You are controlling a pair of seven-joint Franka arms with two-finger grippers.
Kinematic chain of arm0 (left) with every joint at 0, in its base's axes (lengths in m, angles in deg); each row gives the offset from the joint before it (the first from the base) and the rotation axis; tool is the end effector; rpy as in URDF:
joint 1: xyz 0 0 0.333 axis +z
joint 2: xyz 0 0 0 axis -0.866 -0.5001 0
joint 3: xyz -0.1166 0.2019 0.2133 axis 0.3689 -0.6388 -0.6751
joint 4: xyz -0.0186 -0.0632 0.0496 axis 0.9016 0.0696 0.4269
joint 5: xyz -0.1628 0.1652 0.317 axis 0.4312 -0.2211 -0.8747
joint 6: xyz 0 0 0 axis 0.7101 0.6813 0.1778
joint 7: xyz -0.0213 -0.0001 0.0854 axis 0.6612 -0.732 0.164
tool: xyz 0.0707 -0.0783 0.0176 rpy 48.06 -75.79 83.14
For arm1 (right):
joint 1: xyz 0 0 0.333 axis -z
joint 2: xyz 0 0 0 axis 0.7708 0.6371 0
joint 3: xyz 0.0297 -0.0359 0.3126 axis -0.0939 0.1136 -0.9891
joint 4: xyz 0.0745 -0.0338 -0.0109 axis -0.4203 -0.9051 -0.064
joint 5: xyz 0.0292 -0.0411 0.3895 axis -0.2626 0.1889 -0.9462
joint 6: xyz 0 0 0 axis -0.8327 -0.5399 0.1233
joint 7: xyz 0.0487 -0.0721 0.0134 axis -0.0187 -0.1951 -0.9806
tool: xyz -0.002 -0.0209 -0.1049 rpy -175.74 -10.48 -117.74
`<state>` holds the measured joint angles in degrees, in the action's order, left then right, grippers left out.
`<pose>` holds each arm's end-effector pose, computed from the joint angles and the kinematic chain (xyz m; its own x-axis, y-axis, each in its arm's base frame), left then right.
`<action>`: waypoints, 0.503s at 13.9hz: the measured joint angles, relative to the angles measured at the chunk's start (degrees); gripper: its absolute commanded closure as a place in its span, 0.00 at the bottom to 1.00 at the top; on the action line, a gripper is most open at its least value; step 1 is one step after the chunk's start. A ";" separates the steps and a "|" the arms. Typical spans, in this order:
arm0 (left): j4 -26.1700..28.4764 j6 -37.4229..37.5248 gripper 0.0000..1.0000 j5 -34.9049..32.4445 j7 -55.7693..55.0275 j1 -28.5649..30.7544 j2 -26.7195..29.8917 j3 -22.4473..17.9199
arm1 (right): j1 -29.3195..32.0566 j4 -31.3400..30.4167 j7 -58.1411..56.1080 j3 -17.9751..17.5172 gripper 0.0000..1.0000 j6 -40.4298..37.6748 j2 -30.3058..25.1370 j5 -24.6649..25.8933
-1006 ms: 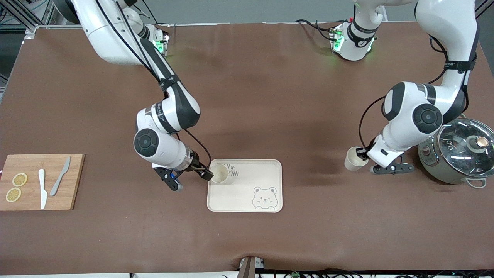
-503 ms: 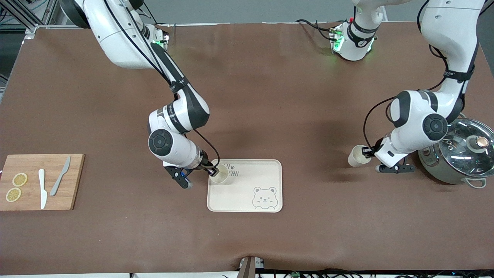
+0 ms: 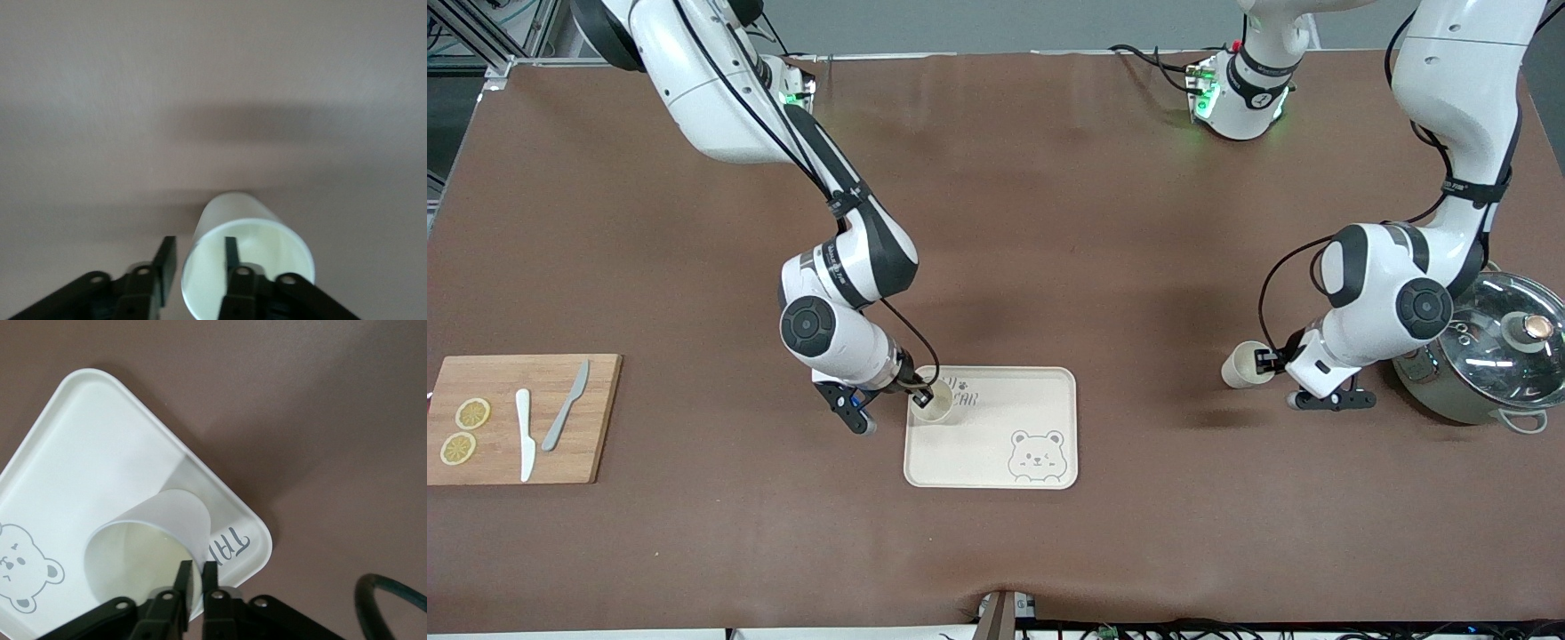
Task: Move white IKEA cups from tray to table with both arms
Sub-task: 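Set the cup down beside the pot while the right gripper lifts its cup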
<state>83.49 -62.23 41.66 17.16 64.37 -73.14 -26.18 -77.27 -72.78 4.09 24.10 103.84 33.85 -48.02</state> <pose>0.6203 -0.0480 0.2568 0.9995 0.0155 -0.0291 0.0179 -0.9963 0.0846 0.6398 0.3499 0.2529 0.6965 -0.6962 -0.1736 -0.7173 -0.6822 -0.1417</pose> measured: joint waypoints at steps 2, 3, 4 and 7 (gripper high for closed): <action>-3.56 4.85 0.00 0.02 -0.03 -0.02 1.02 0.15 | 0.05 0.40 0.00 0.25 1.00 0.01 -0.05 -0.01; -5.85 8.61 0.00 0.05 -0.04 0.00 1.84 0.15 | 0.13 0.76 0.00 0.30 1.00 0.01 -0.13 -0.03; -8.69 12.77 0.00 0.07 -0.09 0.03 2.77 0.15 | 0.15 1.18 0.00 0.30 1.00 0.09 -0.33 -0.05; -16.08 23.28 0.00 0.08 -0.25 0.10 4.65 0.15 | 0.16 3.46 -0.31 0.29 1.00 -1.45 -2.47 -0.09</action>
<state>67.41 -38.95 41.74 16.91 64.46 -68.49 -26.03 -77.12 -69.33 3.78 24.39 102.39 31.38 -48.11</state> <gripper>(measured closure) 0.000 0.982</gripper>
